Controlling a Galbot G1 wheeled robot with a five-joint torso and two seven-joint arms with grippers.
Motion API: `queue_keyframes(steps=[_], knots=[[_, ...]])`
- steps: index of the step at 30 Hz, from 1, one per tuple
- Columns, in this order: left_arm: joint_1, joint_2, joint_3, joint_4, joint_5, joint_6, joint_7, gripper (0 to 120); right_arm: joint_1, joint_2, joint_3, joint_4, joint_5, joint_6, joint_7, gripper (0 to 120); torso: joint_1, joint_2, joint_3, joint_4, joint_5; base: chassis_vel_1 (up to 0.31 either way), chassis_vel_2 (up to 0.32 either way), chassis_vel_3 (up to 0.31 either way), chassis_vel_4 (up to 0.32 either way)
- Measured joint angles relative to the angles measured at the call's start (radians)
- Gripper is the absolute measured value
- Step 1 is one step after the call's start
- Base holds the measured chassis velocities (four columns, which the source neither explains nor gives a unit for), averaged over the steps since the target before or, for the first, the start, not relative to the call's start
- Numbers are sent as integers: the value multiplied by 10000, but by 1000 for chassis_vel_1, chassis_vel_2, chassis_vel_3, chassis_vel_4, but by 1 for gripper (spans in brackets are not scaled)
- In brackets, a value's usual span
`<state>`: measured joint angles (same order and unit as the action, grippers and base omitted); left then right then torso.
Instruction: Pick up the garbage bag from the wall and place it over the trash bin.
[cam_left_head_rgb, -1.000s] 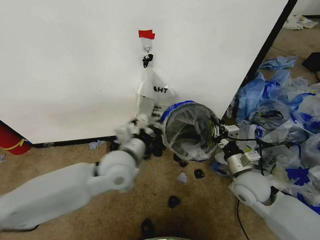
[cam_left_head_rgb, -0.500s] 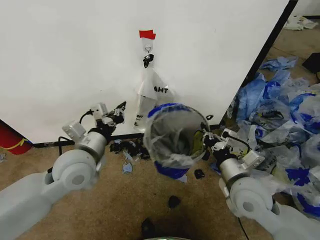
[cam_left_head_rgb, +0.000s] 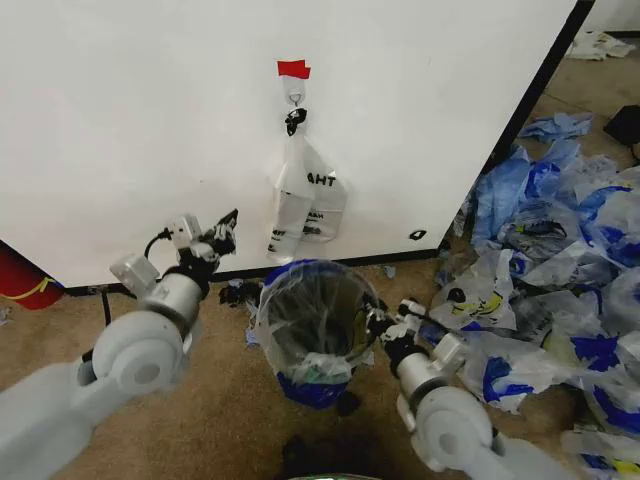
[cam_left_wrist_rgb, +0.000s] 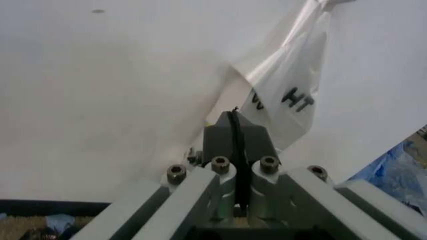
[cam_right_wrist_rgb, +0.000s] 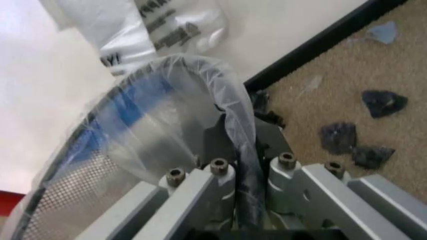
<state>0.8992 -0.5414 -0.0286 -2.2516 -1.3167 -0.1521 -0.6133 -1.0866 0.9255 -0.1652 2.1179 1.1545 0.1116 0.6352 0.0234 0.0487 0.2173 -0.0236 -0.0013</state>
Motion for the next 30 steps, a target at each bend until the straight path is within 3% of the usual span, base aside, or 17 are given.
queue_keyframes(steps=[10, 19, 28, 30], knots=[[562, -276, -108, -64, 272, -4, 11, 0, 97, 199, -435, -621, -419, 31, -178, 3, 0, 0, 0, 0, 3, 0, 0, 0, 0], [1075, -311, -207, -396, 616, -42, 237, 0, -5, 541, -486, -1134, -630, 31, -349, 35, 0, 0, -1, 1, 3, 0, 0, 0, 0], [1390, -184, -460, -548, 675, -97, 209, 0, -337, -207, -125, -537, -680, -129, -150, 70, 0, 0, 0, -1, 3, 0, 0, 0, 0], [1440, -200, -462, -571, 698, -97, 207, 0, -357, -231, -109, -514, -680, -135, -151, 72, 0, 0, 0, -1, 2, 0, 0, 0, 0]])
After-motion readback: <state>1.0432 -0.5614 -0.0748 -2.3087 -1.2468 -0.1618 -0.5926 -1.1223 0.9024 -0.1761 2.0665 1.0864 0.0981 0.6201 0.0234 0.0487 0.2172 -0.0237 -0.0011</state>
